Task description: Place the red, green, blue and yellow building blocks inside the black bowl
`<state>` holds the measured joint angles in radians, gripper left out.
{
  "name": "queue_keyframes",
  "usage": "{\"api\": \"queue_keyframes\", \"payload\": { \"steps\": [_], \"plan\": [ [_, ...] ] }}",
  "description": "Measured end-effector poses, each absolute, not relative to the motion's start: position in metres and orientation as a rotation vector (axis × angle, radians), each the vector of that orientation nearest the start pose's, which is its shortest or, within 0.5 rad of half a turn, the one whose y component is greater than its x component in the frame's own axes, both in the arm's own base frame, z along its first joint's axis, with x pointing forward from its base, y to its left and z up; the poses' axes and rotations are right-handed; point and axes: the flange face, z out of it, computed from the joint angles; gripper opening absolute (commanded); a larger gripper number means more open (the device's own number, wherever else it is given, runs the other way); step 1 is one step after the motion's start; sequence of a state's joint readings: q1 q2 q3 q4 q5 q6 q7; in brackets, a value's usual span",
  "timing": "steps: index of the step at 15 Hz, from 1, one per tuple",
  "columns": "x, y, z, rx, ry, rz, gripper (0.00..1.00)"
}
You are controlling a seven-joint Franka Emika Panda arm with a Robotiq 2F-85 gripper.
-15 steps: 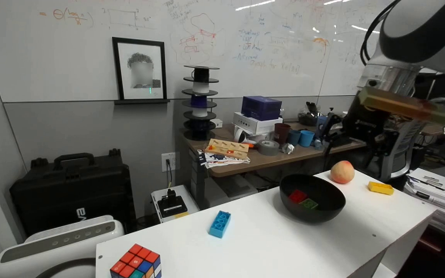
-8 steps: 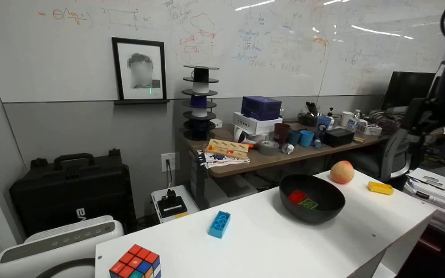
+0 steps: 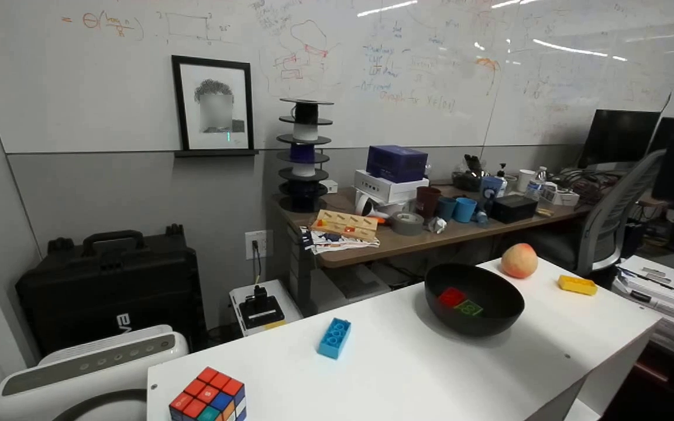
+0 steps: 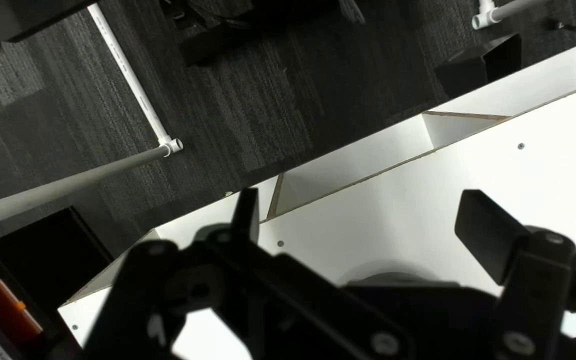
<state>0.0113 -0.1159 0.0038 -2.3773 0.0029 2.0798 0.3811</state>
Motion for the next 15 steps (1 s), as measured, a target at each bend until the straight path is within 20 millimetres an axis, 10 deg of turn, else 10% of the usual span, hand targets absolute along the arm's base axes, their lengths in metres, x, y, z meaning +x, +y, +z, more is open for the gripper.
{"api": "queue_keyframes", "payload": {
  "steps": [10,15],
  "plan": [
    [0.473,-0.01,0.348,-3.093,0.684,0.179,1.0],
    [0.528,0.047,0.294,-3.065,0.749,0.01,1.0]
  ]
}}
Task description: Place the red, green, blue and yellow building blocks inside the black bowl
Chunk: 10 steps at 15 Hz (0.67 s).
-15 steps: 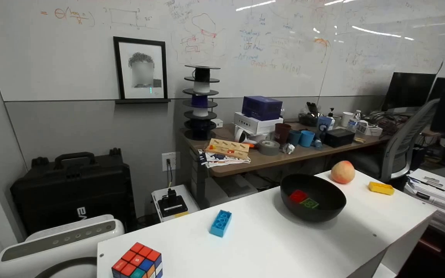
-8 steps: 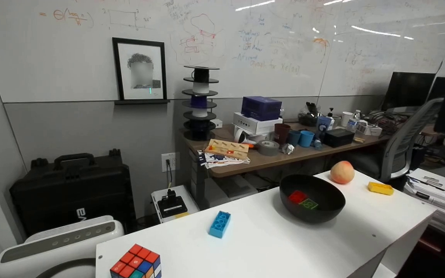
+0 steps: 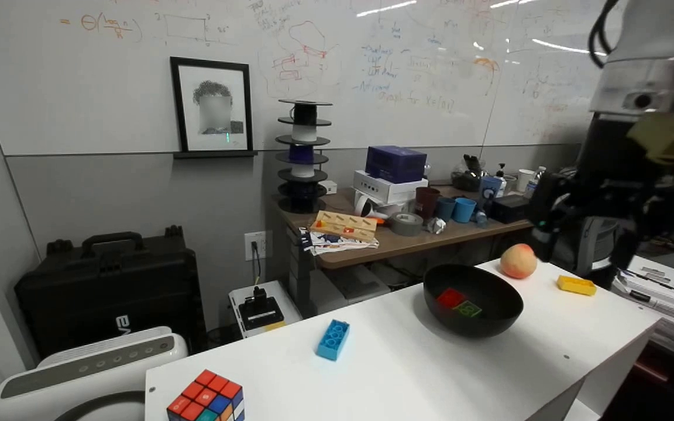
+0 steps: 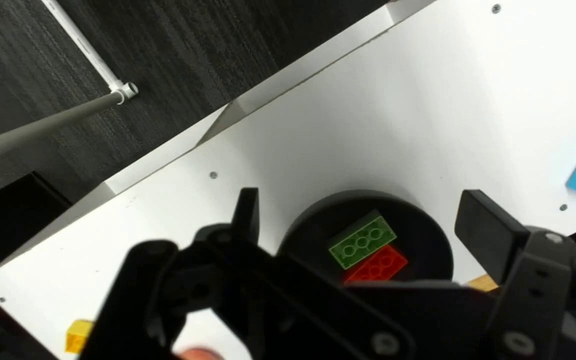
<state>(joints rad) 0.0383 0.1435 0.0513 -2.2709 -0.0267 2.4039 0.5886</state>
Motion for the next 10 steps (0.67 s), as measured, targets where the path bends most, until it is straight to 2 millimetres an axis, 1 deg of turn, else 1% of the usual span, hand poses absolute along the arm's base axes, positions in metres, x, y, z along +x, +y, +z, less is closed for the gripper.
{"api": "queue_keyframes", "payload": {
  "steps": [2,4,6,8,10],
  "plan": [
    [0.55,0.084,0.269,-3.068,0.713,0.048,1.0],
    [0.571,0.122,0.249,-3.069,0.666,0.049,1.0],
    [0.597,0.158,0.236,-3.041,0.637,-0.038,1.0],
    [0.621,0.181,0.223,-3.0,0.633,-0.126,1.0],
    [0.643,0.191,0.205,-2.962,0.658,-0.15,1.0]
  ]
}}
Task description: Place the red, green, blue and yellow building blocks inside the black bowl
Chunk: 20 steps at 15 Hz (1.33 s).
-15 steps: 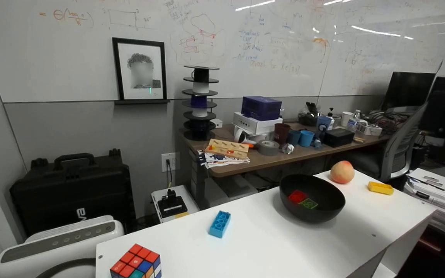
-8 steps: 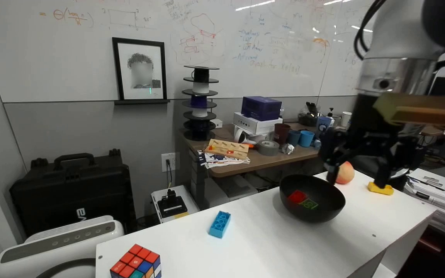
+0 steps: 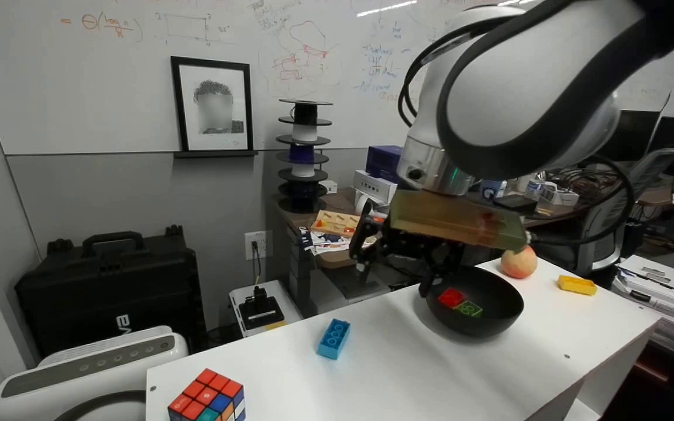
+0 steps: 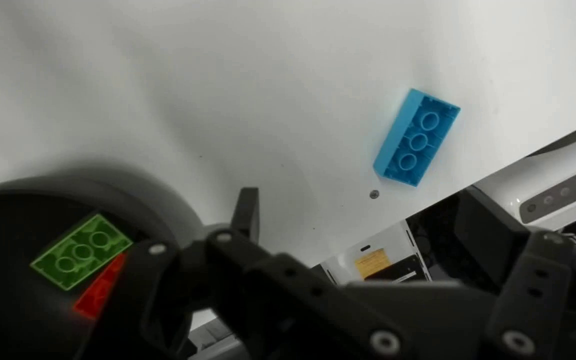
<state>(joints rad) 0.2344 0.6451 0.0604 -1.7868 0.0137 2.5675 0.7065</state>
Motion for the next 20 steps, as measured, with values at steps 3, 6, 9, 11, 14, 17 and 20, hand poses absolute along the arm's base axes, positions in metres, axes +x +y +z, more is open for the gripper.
{"api": "queue_keyframes", "payload": {
  "steps": [3,6,9,11,14,17,20],
  "plan": [
    [0.668,0.198,0.173,-2.914,0.72,-0.119,1.0],
    [0.688,0.206,0.146,-2.89,0.752,-0.078,1.0],
    [0.703,0.22,0.129,-2.881,0.755,-0.033,1.0],
    [0.71,0.23,0.121,-2.879,0.749,-0.009,1.0],
    [0.713,0.245,0.109,-2.886,0.751,0.035,1.0],
    [0.715,0.255,0.098,-2.894,0.762,0.079,0.73],
    [0.717,0.256,0.093,-2.901,0.767,0.097,0.49]
  ]
}}
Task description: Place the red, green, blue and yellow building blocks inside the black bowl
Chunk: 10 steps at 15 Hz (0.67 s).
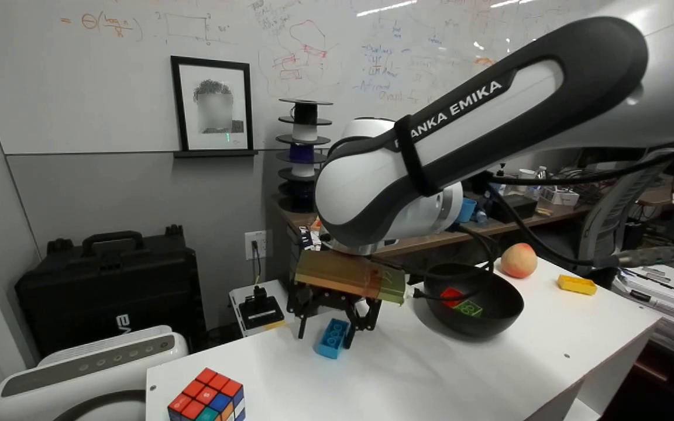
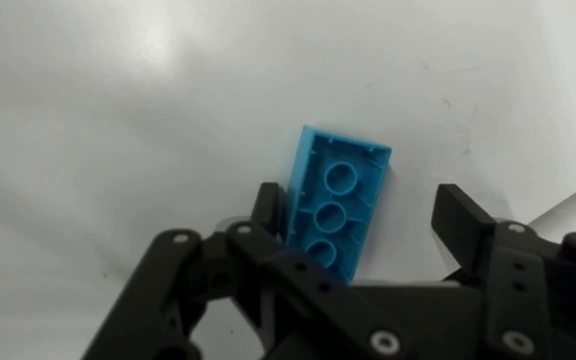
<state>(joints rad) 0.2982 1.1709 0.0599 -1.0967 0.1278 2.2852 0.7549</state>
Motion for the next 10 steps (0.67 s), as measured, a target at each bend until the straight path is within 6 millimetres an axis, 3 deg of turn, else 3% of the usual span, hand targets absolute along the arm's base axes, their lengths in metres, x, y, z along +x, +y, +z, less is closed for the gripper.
{"api": "queue_keyframes", "payload": {
  "steps": [5,8,10],
  "plan": [
    [0.724,0.252,0.104,-2.911,0.785,0.059,0.12],
    [0.729,0.248,0.123,-2.912,0.794,0.019,0.11],
    [0.733,0.244,0.146,-2.9,0.804,-0.008,0.11]
  ]
}}
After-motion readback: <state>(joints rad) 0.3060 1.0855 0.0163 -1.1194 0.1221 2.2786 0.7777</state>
